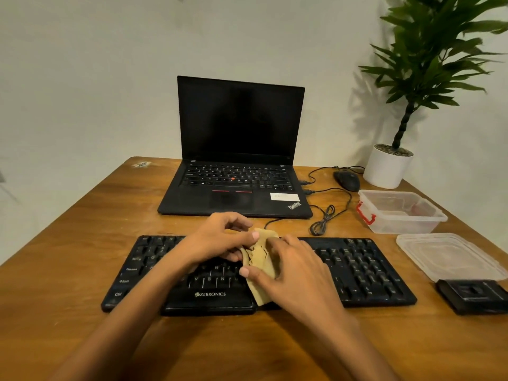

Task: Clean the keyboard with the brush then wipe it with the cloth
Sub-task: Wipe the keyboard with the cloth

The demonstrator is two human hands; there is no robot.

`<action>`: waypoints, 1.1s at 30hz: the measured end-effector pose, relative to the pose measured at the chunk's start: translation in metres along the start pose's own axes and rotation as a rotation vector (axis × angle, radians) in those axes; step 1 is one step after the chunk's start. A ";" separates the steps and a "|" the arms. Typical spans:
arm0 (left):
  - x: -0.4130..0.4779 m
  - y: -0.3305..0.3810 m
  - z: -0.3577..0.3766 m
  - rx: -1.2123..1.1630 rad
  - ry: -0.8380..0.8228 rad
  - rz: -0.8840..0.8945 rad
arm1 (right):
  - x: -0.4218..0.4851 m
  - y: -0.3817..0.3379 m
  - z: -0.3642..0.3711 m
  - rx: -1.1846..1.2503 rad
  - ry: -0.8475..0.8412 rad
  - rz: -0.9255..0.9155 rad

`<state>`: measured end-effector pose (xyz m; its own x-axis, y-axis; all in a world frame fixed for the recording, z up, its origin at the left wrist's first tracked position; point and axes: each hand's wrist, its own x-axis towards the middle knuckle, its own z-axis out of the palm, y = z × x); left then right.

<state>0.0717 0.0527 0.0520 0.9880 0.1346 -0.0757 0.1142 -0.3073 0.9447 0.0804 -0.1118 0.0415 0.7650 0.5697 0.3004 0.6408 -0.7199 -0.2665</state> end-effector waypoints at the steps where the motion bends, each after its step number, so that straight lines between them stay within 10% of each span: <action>1: 0.000 -0.001 -0.002 0.007 -0.014 -0.016 | 0.001 0.000 0.001 -0.005 0.002 -0.004; 10: 0.000 -0.003 -0.018 0.039 -0.131 -0.090 | 0.010 0.003 -0.001 0.034 0.037 -0.038; 18: 0.002 -0.004 -0.006 0.387 0.021 0.088 | 0.011 0.056 -0.026 0.770 0.013 0.401; 21: 0.003 -0.006 0.000 0.652 0.092 0.195 | -0.002 0.081 -0.037 0.450 -0.089 0.417; 27: -0.024 -0.013 0.003 0.824 0.027 0.502 | -0.023 0.106 -0.059 0.132 -0.026 0.116; 33: -0.051 -0.018 0.024 0.832 -0.117 0.376 | -0.017 0.095 -0.050 0.180 -0.382 -0.283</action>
<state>0.0219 0.0290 0.0313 0.9743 -0.1935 0.1149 -0.2232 -0.8963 0.3832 0.1249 -0.2094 0.0569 0.5075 0.8609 0.0359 0.8014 -0.4563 -0.3866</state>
